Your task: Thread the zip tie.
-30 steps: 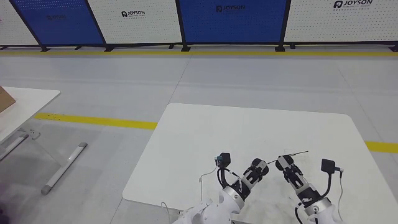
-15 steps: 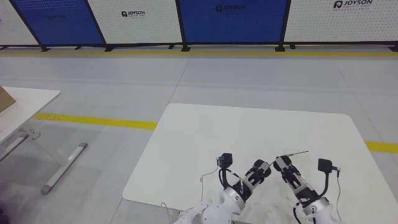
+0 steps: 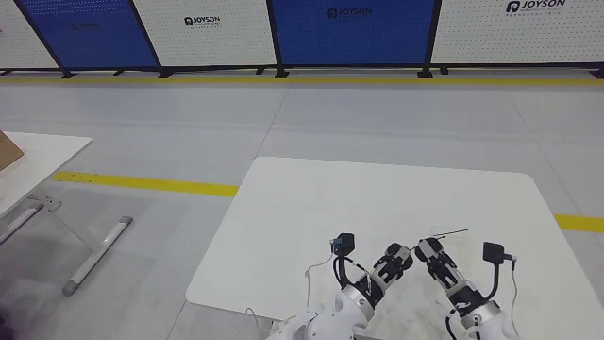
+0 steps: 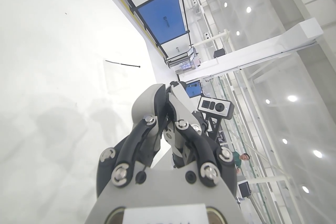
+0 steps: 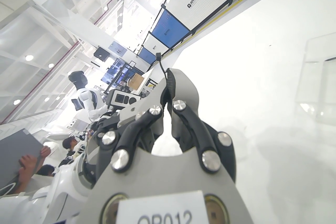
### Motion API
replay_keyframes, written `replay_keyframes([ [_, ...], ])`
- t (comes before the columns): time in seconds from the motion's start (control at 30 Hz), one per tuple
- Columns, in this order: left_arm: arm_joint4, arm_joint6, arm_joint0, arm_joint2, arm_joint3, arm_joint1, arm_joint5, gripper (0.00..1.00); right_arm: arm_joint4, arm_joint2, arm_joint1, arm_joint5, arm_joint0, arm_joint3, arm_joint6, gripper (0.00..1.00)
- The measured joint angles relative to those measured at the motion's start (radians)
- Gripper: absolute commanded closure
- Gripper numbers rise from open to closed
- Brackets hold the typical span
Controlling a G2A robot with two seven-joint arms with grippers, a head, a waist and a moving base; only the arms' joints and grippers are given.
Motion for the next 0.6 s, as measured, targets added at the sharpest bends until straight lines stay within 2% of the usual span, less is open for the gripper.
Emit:
replay_keyframes([
  [0.6,0.001,0.023,0.019,-0.027,-0.004,0.0,-0.001,0.0,0.018,0.033,0.003,-0.004,-0.014,-0.007,-0.025,1.0],
])
